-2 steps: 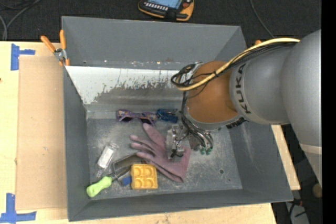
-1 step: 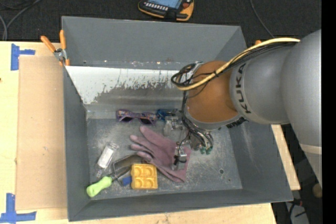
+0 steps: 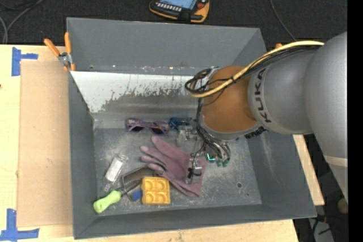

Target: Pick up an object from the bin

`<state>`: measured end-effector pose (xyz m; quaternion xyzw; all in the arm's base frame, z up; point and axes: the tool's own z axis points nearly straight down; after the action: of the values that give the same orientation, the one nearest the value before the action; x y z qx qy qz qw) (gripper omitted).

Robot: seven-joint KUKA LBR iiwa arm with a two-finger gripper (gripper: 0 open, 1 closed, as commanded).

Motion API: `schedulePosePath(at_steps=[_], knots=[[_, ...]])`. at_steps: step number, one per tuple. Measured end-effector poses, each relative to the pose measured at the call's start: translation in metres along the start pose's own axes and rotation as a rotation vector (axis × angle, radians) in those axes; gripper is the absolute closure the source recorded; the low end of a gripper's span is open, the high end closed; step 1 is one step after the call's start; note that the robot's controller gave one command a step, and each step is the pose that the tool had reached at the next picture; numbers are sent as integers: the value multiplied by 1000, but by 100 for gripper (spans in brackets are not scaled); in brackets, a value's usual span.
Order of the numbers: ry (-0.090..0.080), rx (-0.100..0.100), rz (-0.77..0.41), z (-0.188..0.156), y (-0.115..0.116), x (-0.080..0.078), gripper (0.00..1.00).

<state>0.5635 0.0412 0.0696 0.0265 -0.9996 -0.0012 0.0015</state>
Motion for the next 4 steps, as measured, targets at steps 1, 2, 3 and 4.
schedulePosePath(at_steps=[1, 2, 3, 4], knots=[[0, 0, 0, 0, 0, 0, 0], [-1, -1, -329, -33, -21, -55, 100], [-1, -1, -328, -33, -21, -55, 100], [-1, -2, -421, -37, -46, -50, 100]])
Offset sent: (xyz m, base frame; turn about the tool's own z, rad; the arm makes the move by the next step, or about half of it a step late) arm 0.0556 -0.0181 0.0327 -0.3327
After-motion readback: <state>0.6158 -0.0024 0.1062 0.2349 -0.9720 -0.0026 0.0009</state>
